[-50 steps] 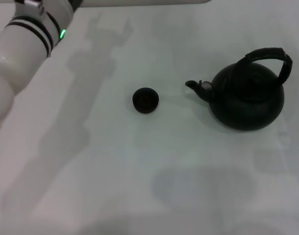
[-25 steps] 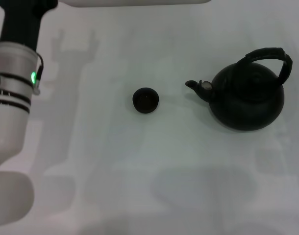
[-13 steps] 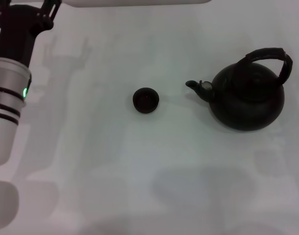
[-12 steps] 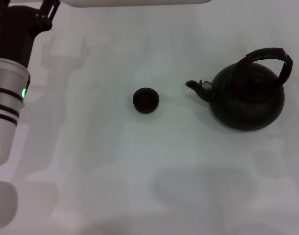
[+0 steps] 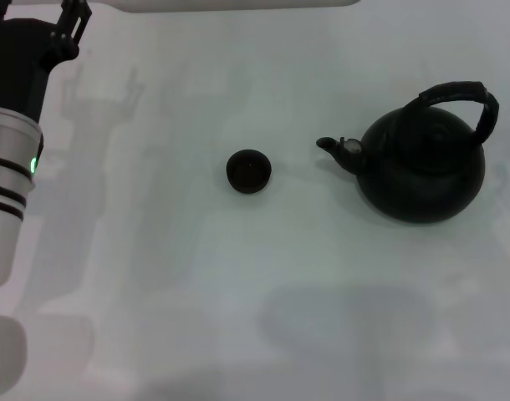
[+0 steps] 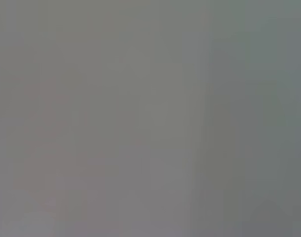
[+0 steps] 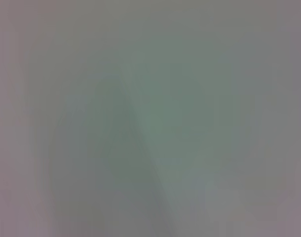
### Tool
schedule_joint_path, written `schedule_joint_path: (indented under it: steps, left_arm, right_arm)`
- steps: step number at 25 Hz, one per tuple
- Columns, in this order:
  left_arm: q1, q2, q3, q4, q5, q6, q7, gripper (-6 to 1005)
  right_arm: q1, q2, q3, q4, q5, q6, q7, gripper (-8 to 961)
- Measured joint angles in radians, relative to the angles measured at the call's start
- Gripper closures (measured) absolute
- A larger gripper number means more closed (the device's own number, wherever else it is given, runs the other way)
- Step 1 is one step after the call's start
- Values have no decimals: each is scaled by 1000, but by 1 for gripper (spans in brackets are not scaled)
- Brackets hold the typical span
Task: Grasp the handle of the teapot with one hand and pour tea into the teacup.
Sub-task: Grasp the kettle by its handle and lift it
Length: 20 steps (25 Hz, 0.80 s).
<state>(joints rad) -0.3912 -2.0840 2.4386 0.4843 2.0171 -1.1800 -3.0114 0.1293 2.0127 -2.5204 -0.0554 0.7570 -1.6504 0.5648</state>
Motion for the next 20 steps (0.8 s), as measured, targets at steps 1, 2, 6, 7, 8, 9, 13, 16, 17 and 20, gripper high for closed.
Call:
schedule_joint_path:
  steps: [1, 2, 6, 7, 8, 9, 13, 16, 17, 20]
  left_arm:
    - [2, 0, 2, 0, 0, 0, 0, 139]
    - [5, -1, 3, 0, 0, 0, 0, 139]
    - [12, -2, 4, 0, 0, 6, 0, 139]
    - [12, -2, 4, 0, -1, 7, -1, 139]
    - [13, -2, 5, 0, -1, 8, -1, 139]
    - [13, -2, 5, 0, -1, 8, -1, 139]
    - [20, -2, 5, -1, -1, 8, -1, 140]
    - [27, -2, 5, -1, -2, 5, -1, 140]
    - [30, -2, 5, -1, -2, 4, -1, 140]
    - [32, -2, 5, -1, -2, 4, -1, 140]
  right_arm:
    - [-1, 0, 0, 9, -33, -10, 8, 168]
    - [-1, 0, 0, 13, -63, -15, 16, 168]
    - [18, 2, 0, 8, -115, 21, 22, 172]
    - [28, 3, 0, 4, -118, 40, 21, 172]
    - [39, 4, 0, 2, -118, 54, 20, 173]
    - [51, 5, 0, -2, -119, 70, 19, 174]
    - [95, 3, 0, -27, -121, 143, 19, 177]
    - [116, 2, 5, -49, -121, 211, 19, 179]
    - [121, 2, 8, -54, -120, 231, 19, 180]
    - [129, 2, 11, -62, -112, 261, 19, 183]
